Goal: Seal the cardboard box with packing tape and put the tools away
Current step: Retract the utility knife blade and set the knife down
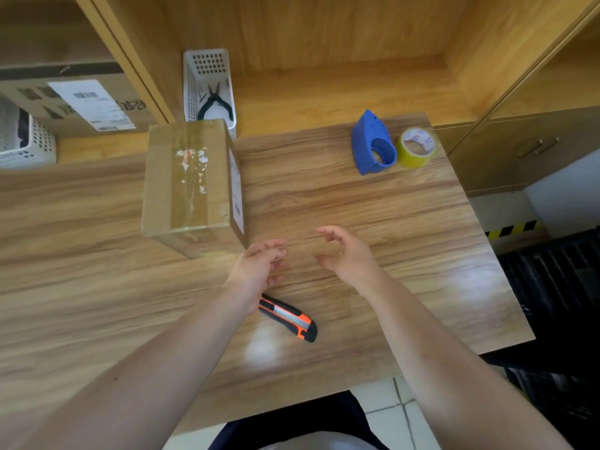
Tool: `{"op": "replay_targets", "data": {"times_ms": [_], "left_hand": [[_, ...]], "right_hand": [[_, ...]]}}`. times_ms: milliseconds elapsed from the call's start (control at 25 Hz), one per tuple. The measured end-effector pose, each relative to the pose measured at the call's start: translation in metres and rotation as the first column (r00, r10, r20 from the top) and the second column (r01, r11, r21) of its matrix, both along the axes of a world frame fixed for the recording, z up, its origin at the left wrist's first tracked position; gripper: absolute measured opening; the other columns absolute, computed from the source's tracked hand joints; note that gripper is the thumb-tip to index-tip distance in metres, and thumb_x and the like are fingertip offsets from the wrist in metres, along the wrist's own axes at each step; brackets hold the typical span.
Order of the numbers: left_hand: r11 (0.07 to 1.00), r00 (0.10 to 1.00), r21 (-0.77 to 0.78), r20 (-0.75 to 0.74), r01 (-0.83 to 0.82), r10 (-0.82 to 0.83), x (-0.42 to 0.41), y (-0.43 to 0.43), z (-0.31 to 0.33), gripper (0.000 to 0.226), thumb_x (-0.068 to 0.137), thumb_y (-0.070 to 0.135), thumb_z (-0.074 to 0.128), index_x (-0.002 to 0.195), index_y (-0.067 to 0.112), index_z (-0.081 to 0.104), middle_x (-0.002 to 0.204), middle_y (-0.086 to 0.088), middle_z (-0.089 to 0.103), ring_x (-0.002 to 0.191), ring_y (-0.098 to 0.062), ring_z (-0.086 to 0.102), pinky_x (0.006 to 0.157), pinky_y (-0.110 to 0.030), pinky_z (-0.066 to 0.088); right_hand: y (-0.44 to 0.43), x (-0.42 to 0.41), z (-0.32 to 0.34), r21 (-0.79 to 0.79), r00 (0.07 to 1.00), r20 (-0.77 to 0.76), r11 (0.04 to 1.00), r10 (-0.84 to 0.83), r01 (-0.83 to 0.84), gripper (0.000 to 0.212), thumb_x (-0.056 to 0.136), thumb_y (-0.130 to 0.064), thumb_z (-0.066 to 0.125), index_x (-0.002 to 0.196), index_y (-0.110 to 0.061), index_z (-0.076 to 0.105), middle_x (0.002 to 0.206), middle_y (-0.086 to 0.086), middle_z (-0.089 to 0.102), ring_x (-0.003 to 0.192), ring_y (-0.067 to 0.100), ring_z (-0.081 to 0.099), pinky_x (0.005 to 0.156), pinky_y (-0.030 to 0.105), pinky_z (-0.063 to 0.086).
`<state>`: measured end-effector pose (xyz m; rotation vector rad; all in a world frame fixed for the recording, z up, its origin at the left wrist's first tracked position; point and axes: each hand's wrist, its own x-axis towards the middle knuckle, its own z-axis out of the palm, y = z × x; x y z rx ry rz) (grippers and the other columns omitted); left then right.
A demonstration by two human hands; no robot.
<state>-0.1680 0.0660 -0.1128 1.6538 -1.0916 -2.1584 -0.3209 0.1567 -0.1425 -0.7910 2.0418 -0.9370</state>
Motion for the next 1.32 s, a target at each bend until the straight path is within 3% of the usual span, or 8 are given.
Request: {"op": "replay_targets", "data": {"times_ms": [160,360,520,600,720,1000,1200,1320], "left_hand": [[0.999,1.000,0.030,0.014,-0.015,0.015,0.031,-0.002,-0.011,0.022,0.090,0.004,0.054,0.094,0.023,0.066,0.100,-0.004,0.064,0.082,-0.014,0.058,0.070,-0.028,0.048],[0.999,0.999,0.026,0.041,-0.035,0.034,0.061,-0.005,-0.023,0.022,0.089,0.004,0.056,0.093,0.022,0.067,0.107,-0.009,0.065,0.089,-0.017,0.058,0.074,-0.032,0.048],[0.998,0.998,0.046,0.044,-0.045,0.043,0.087,-0.004,-0.028,0.021,0.090,0.004,0.056,0.096,0.020,0.067,0.110,-0.010,0.066,0.090,-0.018,0.059,0.065,-0.028,0.054],[0.995,0.997,0.072,0.053,-0.064,0.061,0.098,-0.005,-0.030,0.020,0.089,0.004,0.057,0.095,0.020,0.067,0.108,-0.008,0.067,0.093,-0.018,0.061,0.061,-0.026,0.053],[0.988,0.991,0.106,0.084,-0.112,0.103,0.112,-0.006,-0.034,0.022,0.090,0.004,0.054,0.094,0.021,0.067,0.103,-0.006,0.067,0.091,-0.018,0.061,0.073,-0.032,0.051],[0.978,0.991,0.205,0.132,-0.041,0.014,0.124,-0.001,-0.044,0.024,0.095,0.012,0.050,0.111,0.016,0.066,0.090,-0.004,0.065,0.082,-0.020,0.060,0.071,-0.032,0.052],[0.969,0.998,0.246,0.058,0.016,-0.031,0.110,0.007,-0.040,0.010,0.097,0.015,0.057,0.103,0.011,0.062,0.104,-0.013,0.066,0.100,-0.029,0.065,0.094,-0.042,0.053],[0.975,0.997,0.210,0.001,0.071,-0.073,0.095,0.010,-0.034,0.020,0.096,0.008,0.057,0.113,-0.001,0.063,0.100,-0.015,0.071,0.091,-0.024,0.070,0.084,-0.037,0.058]], "right_hand": [[0.001,0.029,-0.017,0.071,0.997,-0.007,0.995,0.072,-0.071,0.049,0.066,-0.023,0.084,0.106,-0.039,0.061,0.105,-0.006,0.060,0.117,0.022,0.049,0.101,0.038,0.040],[0.001,0.062,-0.028,0.139,0.992,0.005,0.983,0.122,-0.122,0.051,0.068,-0.027,0.084,0.115,-0.033,0.063,0.110,-0.006,0.059,0.118,0.017,0.048,0.095,0.029,0.038],[0.004,0.098,-0.038,0.277,0.950,-0.132,0.931,0.283,-0.239,0.066,0.062,-0.045,0.084,0.122,-0.031,0.059,0.115,-0.009,0.051,0.119,0.017,0.041,0.093,0.029,0.037],[0.007,0.115,-0.046,0.375,0.873,-0.250,0.873,0.419,-0.311,0.073,0.064,-0.050,0.081,0.128,-0.028,0.054,0.125,-0.004,0.048,0.121,0.021,0.037,0.098,0.031,0.037],[0.007,0.129,-0.053,0.449,0.785,-0.391,0.844,0.480,-0.292,0.059,0.077,-0.043,0.073,0.128,-0.024,0.051,0.130,0.000,0.047,0.121,0.024,0.039,0.097,0.033,0.037],[0.009,0.127,-0.054,0.318,0.896,-0.299,0.919,0.329,-0.232,0.032,0.078,-0.031,0.073,0.107,-0.024,0.061,0.113,-0.008,0.057,0.108,0.017,0.051,0.080,0.028,0.043],[0.021,0.128,-0.044,0.165,0.941,-0.236,0.964,0.242,-0.206,0.031,0.072,-0.030,0.077,0.100,-0.023,0.067,0.096,-0.010,0.058,0.092,0.012,0.057,0.078,0.025,0.048],[0.022,0.127,-0.035,0.092,0.944,-0.269,0.981,0.191,-0.172,0.030,0.070,-0.029,0.077,0.097,-0.021,0.067,0.089,-0.013,0.055,0.085,0.009,0.055,0.069,0.013,0.040]]}}
